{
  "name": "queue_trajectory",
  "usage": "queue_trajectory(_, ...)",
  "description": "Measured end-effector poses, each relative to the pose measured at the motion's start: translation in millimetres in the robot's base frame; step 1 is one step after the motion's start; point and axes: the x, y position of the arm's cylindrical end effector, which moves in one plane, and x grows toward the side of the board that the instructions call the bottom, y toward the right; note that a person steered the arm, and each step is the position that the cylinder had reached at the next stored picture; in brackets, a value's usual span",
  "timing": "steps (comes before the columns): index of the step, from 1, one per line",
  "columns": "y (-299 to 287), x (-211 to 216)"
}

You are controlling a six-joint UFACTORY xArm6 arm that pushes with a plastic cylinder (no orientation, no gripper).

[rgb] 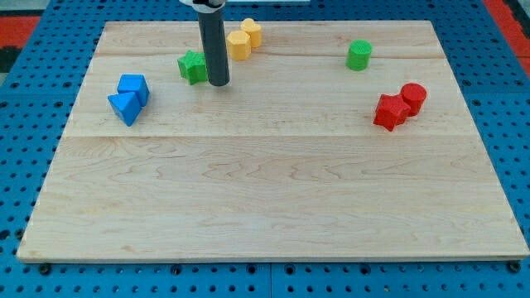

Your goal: Move the green star top right to the blue cube

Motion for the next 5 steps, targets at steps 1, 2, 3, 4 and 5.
queue_trajectory(1, 0.0, -11.0)
queue_trajectory(2, 0.0, -18.7)
queue_trajectory(3, -3.3, -29.1)
queue_trajectory(4, -29.7, -40.9)
queue_trajectory(5, -50.0, -43.1)
